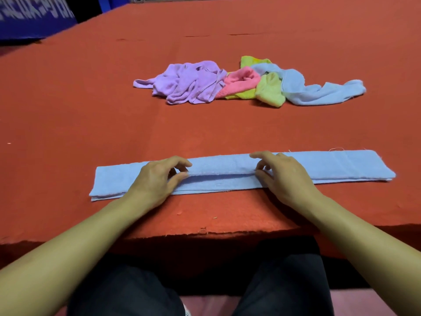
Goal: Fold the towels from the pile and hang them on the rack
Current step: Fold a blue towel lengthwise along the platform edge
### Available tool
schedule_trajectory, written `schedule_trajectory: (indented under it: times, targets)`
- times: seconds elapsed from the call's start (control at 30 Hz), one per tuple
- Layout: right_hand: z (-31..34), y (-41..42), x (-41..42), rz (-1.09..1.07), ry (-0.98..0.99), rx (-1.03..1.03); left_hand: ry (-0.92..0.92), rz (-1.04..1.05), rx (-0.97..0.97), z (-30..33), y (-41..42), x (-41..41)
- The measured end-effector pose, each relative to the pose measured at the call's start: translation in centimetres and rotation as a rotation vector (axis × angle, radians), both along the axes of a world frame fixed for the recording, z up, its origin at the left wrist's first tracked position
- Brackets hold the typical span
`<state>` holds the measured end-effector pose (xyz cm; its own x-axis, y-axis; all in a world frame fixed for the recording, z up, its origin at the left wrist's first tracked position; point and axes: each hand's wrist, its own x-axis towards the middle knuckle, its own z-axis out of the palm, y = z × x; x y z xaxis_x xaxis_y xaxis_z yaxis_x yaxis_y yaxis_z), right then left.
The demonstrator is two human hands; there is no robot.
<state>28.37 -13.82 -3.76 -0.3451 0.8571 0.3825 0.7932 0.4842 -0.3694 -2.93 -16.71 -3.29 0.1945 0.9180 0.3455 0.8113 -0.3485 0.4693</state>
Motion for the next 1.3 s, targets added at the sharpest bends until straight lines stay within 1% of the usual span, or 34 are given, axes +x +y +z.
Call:
schedule_trajectory:
  times: [0.1,0.2,0.37,0.43,0.53,0.67,0.73,0.9,0.97,1.07,1.2,1.3]
  targets:
    - [-0.1,-0.8,0.8,0.041,-0.012,0.045,0.004,-0.016,-0.033,-0.2,-0.7,-0.4]
    - [-0.6,-1.6,1.2,0.077,-0.041,0.071,0.050,-0.052,-0.066,-1.1,-1.1,-0.6]
    - [-0.9,-2.4,1.1,0.139,-0.095,0.018,0.132,-0.097,-0.023,-1.3,-1.2,-0.4]
    - [-0.3,-2.3,1.0,0.107,-0.061,-0.012,0.108,-0.089,-0.028,-1.0,-1.3,-0.1]
    - [0.4,-1.5,0.6,0.021,0.033,-0.009,0.032,-0.031,-0.006,-0.5,-1.1,-0.3]
    - [-0.1,-0.4,0.4,-0.035,-0.089,-0.075,0.079,0.050,0.026,-0.9,-1.9,-3.0]
    - [-0.4,-0.5,0.6,-0.068,-0.105,-0.123,0.079,0.119,0.025,-1.3,-2.8,-5.3]
    - [0.6,-1.2,-1.5,-0.147,-0.135,-0.047,0.010,0.252,-0.036,-1.4,-4.8,-9.9]
    - [1.1,-1.7,-4.3,-0.090,-0.110,-0.068,-0.005,0.265,-0.022,-1.4,-5.4,-11.1]
    - [1.5,-2.7,-9.2,0.056,-0.079,-0.084,-0.008,0.269,-0.001,-1.6,-6.0,-12.9]
    - [1.4,-3.4,-15.3,0.235,-0.028,-0.115,0.053,0.230,-0.005,-2.2,-6.5,-14.9]
    - [1.0,-3.2,-18.1,0.296,-0.044,-0.122,0.046,0.209,0.008,-2.4,-6.9,-16.0]
